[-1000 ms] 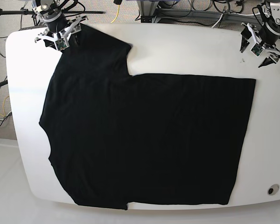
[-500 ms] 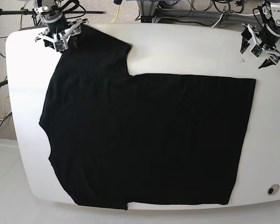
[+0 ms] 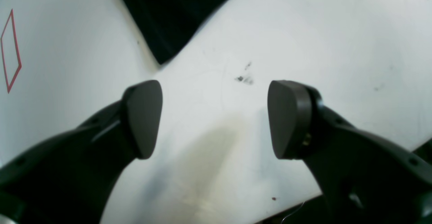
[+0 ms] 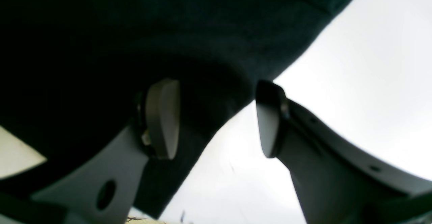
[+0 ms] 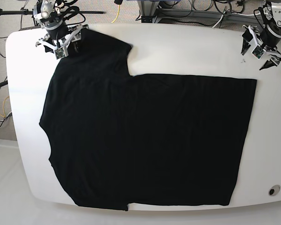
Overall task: Fold the T-shirt properly
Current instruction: 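Move the right gripper onto the shirt's shoulder edge near the collar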
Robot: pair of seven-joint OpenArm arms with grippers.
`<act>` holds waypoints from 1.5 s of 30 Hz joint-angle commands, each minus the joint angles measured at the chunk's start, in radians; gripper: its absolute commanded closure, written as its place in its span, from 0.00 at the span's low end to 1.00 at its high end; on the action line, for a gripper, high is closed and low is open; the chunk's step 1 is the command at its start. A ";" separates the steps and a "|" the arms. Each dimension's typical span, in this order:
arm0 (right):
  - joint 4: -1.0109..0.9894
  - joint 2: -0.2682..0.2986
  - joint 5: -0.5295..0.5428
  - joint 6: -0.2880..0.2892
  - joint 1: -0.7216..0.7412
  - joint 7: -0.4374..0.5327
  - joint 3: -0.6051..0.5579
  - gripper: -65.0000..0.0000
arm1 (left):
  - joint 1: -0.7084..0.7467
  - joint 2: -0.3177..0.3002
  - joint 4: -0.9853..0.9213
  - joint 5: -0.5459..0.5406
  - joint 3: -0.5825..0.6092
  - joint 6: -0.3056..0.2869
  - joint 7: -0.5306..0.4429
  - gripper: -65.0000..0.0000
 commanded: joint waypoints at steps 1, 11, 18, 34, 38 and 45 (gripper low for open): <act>0.037 0.007 0.045 0.022 -0.006 -0.043 0.008 0.47 | 0.002 -0.016 0.018 -0.019 -0.008 0.011 -0.034 0.29; 0.036 0.010 0.157 0.079 -0.025 -0.075 0.017 0.47 | -0.002 -0.014 0.019 -0.028 -0.009 0.011 -0.033 0.29; 0.047 0.015 0.234 0.093 -0.032 -0.096 0.010 0.48 | -0.006 -0.013 0.019 -0.027 -0.010 0.010 -0.031 0.29; 0.033 0.014 0.148 0.103 -0.022 -0.024 -0.073 0.48 | -0.005 -0.015 0.012 -0.017 0.001 0.005 -0.036 0.29; 0.032 0.014 0.131 0.101 -0.010 -0.024 -0.093 0.50 | -0.006 -0.014 0.008 -0.017 0.006 0.004 -0.032 0.29; 0.014 0.007 0.102 0.103 0.020 -0.018 -0.098 0.48 | -0.007 -0.012 0.003 -0.022 0.006 0.002 -0.026 0.29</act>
